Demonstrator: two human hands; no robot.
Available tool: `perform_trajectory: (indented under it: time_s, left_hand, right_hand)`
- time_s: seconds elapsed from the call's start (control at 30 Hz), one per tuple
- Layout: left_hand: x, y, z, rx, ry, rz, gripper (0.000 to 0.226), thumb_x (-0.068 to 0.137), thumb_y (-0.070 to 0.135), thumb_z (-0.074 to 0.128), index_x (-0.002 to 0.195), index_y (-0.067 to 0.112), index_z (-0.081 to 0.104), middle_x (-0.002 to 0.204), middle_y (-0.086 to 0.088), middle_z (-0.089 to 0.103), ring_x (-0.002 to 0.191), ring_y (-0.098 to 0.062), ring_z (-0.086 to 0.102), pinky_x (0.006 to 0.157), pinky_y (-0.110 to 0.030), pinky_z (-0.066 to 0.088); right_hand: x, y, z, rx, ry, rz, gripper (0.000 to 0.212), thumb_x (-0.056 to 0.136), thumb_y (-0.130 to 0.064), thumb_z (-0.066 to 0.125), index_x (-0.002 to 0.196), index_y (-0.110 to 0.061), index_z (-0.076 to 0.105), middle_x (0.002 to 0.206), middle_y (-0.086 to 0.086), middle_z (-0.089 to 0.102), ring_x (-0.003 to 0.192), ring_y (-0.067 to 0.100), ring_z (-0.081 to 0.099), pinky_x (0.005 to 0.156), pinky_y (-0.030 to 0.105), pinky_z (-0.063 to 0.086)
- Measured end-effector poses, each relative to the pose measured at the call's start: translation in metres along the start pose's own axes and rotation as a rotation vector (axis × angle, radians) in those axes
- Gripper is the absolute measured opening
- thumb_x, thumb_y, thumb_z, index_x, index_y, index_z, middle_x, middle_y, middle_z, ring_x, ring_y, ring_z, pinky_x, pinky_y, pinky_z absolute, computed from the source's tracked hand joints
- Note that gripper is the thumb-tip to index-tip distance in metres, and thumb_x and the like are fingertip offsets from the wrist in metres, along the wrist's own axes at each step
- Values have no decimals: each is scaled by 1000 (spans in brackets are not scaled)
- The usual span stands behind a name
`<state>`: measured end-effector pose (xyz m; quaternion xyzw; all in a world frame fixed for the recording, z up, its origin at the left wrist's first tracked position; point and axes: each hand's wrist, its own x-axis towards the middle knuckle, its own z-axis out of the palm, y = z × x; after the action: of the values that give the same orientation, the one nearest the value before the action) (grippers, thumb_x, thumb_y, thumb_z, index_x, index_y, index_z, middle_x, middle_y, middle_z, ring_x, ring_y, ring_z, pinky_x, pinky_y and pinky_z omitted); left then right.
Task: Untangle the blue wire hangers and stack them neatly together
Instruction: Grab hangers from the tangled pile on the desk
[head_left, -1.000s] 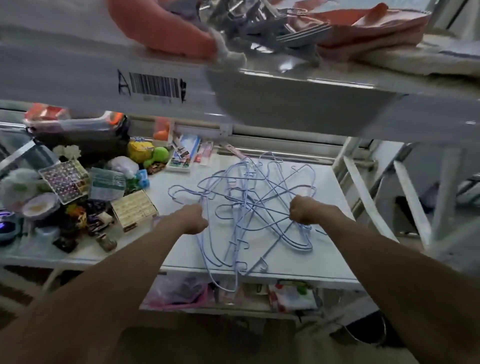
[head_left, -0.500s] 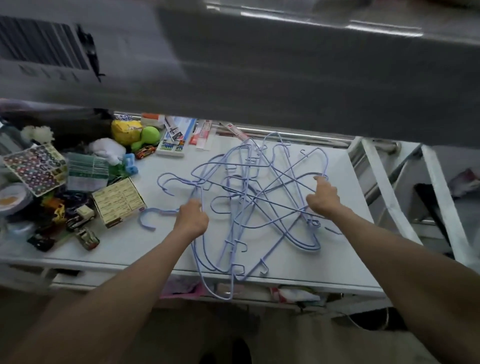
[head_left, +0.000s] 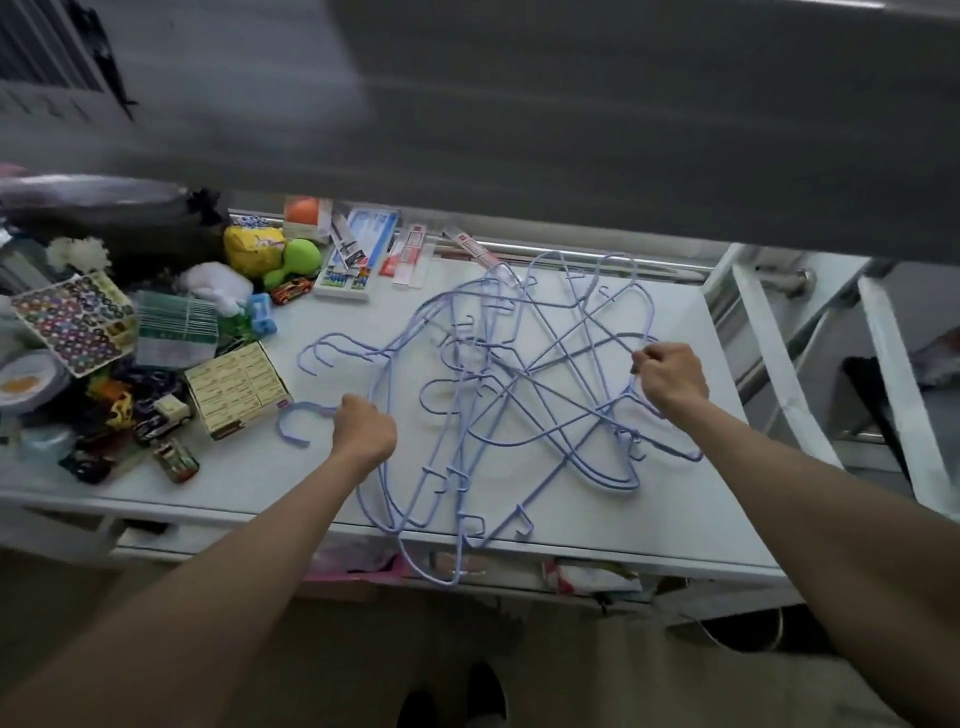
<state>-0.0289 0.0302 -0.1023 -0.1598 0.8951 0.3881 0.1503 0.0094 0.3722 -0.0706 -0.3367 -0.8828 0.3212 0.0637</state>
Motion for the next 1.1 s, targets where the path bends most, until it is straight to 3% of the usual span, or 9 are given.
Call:
perform_trajectory:
  time_s: [0.07, 0.13, 0.33, 0.67, 0.77, 0.87, 1.0, 1.1]
  left_hand:
    - [-4, 0, -4, -8, 55, -5, 9, 96, 6, 41, 102, 4, 48, 90, -12, 52, 85, -30, 52, 70, -35, 42]
    - [-7, -1, -5, -26, 96, 3, 4, 98, 7, 41, 98, 8, 45, 91, -10, 48, 84, -27, 48, 72, -33, 40]
    - [-8, 1, -6, -123, 118, 6, 18, 96, 6, 42, 88, 9, 58, 88, -13, 57, 81, -30, 55, 73, -42, 52]
    - [8, -8, -17, -229, 117, -34, 28, 96, 7, 39, 101, 7, 66, 93, -17, 61, 79, -29, 52, 63, -31, 43]
    - [6, -6, -13, -233, 116, -53, 27, 96, 8, 42, 106, 3, 66, 104, -21, 64, 91, -38, 60, 66, -32, 45]
    - [0, 5, 0, -286, 85, -70, 22, 95, 8, 45, 104, 0, 64, 103, -20, 62, 87, -37, 59, 67, -33, 46]
    - [7, 15, 18, -436, 7, -130, 10, 93, 6, 48, 95, 2, 57, 105, -19, 65, 86, -34, 65, 69, -31, 46]
    - [-4, 29, 15, -346, -52, -164, 26, 92, 6, 46, 113, -6, 55, 115, -20, 63, 96, -34, 65, 79, -33, 53]
  right_hand:
    - [4, 1, -14, 57, 39, 22, 25, 87, -23, 54, 68, -13, 68, 79, 5, 67, 85, 30, 62, 74, 35, 45]
    - [5, 1, -26, 78, 59, 16, 26, 85, -21, 55, 63, -13, 67, 75, 5, 68, 84, 30, 63, 73, 35, 47]
    - [0, -2, -50, -16, 125, 2, 25, 83, -18, 51, 73, -3, 68, 83, 15, 70, 84, 36, 62, 72, 36, 48]
    - [-10, -19, -55, 113, 282, 106, 26, 90, -15, 50, 83, 0, 71, 88, 17, 70, 83, 36, 63, 71, 37, 50]
    - [-15, -24, -54, 220, 351, 140, 28, 91, -14, 49, 82, -2, 72, 87, 14, 70, 79, 32, 63, 66, 31, 43]
    - [-21, -34, -50, 280, 404, 104, 27, 90, -14, 48, 82, -3, 72, 87, 15, 72, 85, 33, 66, 71, 33, 48]
    - [-44, -58, -34, 152, 464, 2, 26, 95, -20, 48, 92, -8, 71, 95, 14, 72, 89, 33, 65, 72, 31, 43]
    - [-67, -82, -15, 5, 402, -123, 26, 97, -22, 45, 101, -8, 67, 103, 20, 69, 96, 39, 64, 76, 35, 44]
